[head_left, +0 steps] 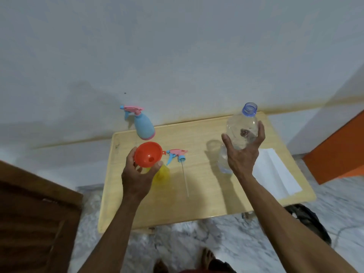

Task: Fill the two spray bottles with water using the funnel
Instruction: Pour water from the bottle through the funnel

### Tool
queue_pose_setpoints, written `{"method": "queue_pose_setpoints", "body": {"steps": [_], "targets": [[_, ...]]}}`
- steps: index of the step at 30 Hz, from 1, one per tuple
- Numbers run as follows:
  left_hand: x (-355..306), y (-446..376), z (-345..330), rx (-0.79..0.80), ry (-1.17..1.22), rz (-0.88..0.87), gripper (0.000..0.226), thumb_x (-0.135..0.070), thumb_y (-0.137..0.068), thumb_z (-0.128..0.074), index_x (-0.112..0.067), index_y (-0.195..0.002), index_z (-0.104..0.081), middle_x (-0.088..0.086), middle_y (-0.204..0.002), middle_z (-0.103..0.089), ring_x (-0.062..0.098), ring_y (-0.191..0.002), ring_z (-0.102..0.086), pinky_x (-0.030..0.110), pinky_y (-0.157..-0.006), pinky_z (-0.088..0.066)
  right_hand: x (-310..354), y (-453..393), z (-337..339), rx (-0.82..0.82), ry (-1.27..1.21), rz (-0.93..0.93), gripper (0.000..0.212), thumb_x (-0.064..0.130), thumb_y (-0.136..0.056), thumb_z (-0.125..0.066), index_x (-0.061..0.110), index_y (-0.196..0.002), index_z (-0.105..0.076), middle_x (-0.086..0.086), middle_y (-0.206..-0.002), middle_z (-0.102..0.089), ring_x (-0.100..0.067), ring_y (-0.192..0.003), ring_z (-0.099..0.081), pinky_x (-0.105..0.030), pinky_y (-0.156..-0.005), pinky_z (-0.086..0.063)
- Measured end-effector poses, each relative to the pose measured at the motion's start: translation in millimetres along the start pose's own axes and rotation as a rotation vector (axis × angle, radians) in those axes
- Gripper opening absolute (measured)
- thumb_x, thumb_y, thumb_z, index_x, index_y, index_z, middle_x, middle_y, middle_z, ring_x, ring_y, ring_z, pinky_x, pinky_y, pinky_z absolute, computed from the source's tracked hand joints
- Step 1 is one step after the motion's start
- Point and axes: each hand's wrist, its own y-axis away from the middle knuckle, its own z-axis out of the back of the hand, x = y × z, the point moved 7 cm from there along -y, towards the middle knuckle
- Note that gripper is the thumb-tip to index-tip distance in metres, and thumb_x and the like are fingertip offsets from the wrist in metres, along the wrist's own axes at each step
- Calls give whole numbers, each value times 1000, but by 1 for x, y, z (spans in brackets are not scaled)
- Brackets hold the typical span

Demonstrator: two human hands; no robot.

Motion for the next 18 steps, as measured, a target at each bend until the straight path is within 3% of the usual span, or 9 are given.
{"method": "queue_pose_setpoints", "body": {"steps": [4, 7, 10, 12, 14, 15, 18], "targets": [[-1, 0, -1, -4, 2, 3, 91, -39, -69, -89, -28, -146, -41, -5, -137, -54, 16, -122, -56, 39, -100, -53, 9, -2, -2, 47, -13, 49, 95, 23, -79, -87, 18, -154, -28, 63, -118, -35, 30, -104, -47, -4, -87, -40], [-1, -1, -1, -10, 12, 13, 92, -39, -67, -90, -28, -145, -43, -7, -134, -55, 13, -120, -57, 40, -101, -53, 26, -1, -6, 69, -58, 83, 93, 31, -78, -87, 26, -152, -31, 49, -115, -53, 16, -103, -59, -7, -85, -43], [0, -1, -1, -15, 29, 20, 93, -34, -67, -91, -25, -146, -43, -8, -131, -56, 10, -118, -57, 38, -102, -52, 60, -1, -8, 49, -90, 183, 90, 30, -80, -84, 28, -151, -30, 41, -124, -55, 0, -107, -64, -5, -86, -44], [1, -1, -2, -6, 47, 20, 95, -37, -64, -92, -25, -145, -44, -10, -129, -57, 10, -117, -58, 36, -101, -52, 85, -1, -11, 45, -137, 260, 88, 27, -83, -82, 33, -152, -28, 29, -119, -64, -8, -104, -68, -20, -94, -51], [-1, 0, -1, -2, 61, 11, 94, -37, -63, -92, -25, -144, -45, -11, -125, -59, 9, -113, -60, 30, -98, -52, 111, -1, -15, 72, -192, 317, 87, 32, -82, -80, 42, -150, -25, 4, -115, -70, -13, -101, -71, -31, -95, -55], [-2, 1, -1, -2, 61, 0, 92, -32, -65, -92, -23, -144, -45, -10, -123, -59, 8, -111, -61, 25, -95, -51, 124, -1, -18, 91, -200, 346, 88, 32, -82, -80, 43, -150, -25, -1, -114, -70, -13, -100, -71, -31, -94, -55], [-6, 3, 0, 16, 88, -35, 87, -19, -70, -89, -17, -145, -44, -6, -124, -60, -7, -103, -62, 5, -85, -47, 157, -4, -33, 178, -157, 396, 91, 30, -82, -83, 45, -149, -24, 10, -106, -69, -7, -95, -71, -31, -90, -56]]}}
